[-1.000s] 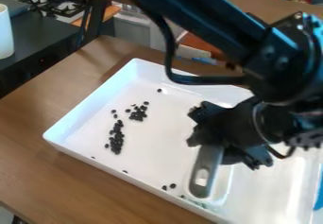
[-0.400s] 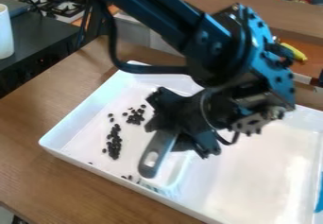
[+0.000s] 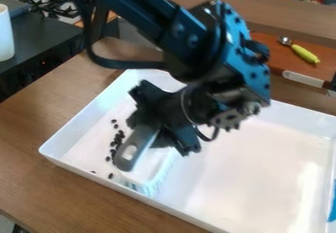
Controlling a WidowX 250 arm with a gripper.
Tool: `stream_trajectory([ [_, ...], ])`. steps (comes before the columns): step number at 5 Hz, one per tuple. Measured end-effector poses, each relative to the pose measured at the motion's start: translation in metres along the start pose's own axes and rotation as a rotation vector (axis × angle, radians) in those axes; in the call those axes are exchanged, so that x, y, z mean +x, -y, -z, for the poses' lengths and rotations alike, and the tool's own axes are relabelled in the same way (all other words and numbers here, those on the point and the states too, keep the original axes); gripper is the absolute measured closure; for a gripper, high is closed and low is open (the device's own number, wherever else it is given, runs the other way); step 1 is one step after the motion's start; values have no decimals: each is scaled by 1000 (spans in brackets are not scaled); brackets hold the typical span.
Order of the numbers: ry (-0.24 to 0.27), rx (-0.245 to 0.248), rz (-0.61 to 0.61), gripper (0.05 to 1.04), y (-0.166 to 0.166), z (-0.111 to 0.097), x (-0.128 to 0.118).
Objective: Sweep into pile
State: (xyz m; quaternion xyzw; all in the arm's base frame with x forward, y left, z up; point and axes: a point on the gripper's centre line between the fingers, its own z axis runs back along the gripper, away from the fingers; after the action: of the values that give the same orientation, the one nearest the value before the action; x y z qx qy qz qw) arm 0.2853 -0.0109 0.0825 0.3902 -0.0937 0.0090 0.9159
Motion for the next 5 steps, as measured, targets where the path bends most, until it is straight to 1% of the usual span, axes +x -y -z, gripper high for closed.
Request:
stream_trajectory([
  [1,-10,29,16,590,-15,12,1],
  [2,6,69,24,590,-28,23,4],
  [3,52,120,4,590,-36,26,9],
  [4,45,64,-20,590,-31,11,12],
  [5,64,-53,-100,590,-21,-28,32],
])
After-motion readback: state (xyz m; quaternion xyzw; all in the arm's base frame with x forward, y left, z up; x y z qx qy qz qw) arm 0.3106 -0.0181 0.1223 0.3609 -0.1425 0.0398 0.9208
